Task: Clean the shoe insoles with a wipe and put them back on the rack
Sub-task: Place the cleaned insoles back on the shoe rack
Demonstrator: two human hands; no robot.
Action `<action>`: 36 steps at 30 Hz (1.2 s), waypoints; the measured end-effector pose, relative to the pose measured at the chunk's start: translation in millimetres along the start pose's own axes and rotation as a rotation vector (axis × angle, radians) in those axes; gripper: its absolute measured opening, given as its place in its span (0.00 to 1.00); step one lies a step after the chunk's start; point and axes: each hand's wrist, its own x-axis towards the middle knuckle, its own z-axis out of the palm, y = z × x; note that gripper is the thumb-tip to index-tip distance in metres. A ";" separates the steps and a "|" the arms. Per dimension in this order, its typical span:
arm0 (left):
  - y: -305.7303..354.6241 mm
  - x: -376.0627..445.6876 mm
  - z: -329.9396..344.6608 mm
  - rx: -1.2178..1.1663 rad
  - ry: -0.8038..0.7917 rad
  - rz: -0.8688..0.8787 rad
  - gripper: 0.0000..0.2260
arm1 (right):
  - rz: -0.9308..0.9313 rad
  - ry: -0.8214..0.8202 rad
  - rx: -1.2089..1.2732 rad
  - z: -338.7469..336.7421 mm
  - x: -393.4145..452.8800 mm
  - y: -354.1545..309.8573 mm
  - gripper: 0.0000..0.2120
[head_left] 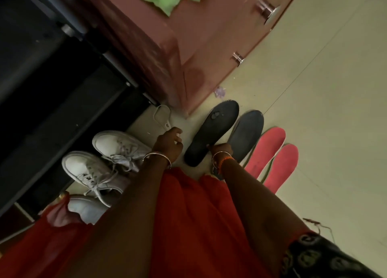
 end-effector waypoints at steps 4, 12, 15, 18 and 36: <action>2.4 -13.0 -2.5 -0.027 -0.014 -0.016 0.16 | -0.083 0.041 0.133 -3.6 -14.9 -7.5 0.11; 61.5 -67.7 -29.4 -0.231 -0.092 -0.050 0.09 | -0.422 0.349 0.423 -74.4 -111.2 -23.4 0.04; 95.0 -117.3 -48.5 -0.398 -0.185 -0.078 0.05 | -0.560 0.507 0.514 -110.2 -161.0 -49.1 0.06; 119.6 -171.1 -70.0 -0.498 -0.148 -0.033 0.05 | -0.642 0.529 0.608 -139.0 -218.4 -65.7 0.04; 24.0 -449.8 -174.7 -1.269 0.890 0.430 0.06 | -1.682 -0.340 0.144 -58.6 -546.1 -4.6 0.12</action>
